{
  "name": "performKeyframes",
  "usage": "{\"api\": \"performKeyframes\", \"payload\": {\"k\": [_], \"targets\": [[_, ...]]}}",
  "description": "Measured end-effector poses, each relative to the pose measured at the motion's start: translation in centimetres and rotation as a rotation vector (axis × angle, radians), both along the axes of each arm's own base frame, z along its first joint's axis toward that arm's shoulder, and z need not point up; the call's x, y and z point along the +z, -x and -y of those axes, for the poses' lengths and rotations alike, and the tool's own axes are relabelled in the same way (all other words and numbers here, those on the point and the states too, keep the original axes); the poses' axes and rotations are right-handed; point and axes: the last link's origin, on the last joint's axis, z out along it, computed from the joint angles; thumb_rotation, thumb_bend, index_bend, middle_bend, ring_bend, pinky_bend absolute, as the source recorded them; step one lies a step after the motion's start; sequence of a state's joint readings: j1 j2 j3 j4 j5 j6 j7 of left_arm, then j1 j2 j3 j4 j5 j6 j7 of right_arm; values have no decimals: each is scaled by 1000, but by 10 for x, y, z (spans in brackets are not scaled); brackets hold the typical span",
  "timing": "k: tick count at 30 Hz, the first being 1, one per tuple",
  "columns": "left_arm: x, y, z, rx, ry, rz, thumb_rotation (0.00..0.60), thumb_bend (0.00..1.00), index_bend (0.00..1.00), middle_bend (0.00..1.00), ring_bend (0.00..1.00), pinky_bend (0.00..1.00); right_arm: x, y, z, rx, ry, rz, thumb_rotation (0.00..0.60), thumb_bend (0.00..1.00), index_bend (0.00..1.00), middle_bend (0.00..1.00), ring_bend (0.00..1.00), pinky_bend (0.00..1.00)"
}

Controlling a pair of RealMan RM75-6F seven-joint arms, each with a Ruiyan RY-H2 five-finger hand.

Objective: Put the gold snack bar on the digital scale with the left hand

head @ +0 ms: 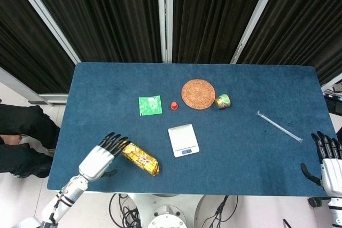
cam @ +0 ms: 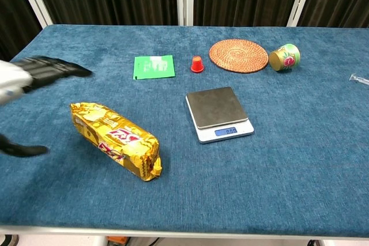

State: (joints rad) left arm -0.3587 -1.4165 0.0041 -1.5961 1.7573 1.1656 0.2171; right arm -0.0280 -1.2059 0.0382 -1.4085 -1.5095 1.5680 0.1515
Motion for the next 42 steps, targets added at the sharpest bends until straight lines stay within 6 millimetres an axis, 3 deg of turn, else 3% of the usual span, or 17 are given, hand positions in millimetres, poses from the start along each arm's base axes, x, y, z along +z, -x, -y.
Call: {"api": "performKeyframes", "payload": {"k": [11,14,16,27,30,36,42], "targets": [[-40,-27,-19,-61,77,-14,600,165,21,59,0,8,-2,7,-4,-13,0,7,600,222,0,0,0,0],[-49,-31,-22,-82,77,-37,600,176,175,144,36,98,0,7,-4,-13,3,7,600,222,0,0,0,0],[-55,-33,-23,-85,81,-41,600,195,265,226,112,178,1,7,-4,-14,8,7,600,223,0,0,0,0],[-69,-36,-26,-76,73,-17,600,346,506,485,371,416,1,12,-4,-40,11,22,600,233,0,0,0,0],[-69,-41,-29,-86,44,12,600,358,536,513,401,438,2,14,-4,-44,17,26,600,236,0,0,0,0],[-62,-68,-46,-129,19,62,600,370,540,517,405,441,3,14,-3,-39,21,32,600,236,0,0,0,0],[-65,-107,-71,-150,43,89,600,385,534,518,406,440,2,16,-3,-46,17,45,600,237,0,0,0,0]]}}
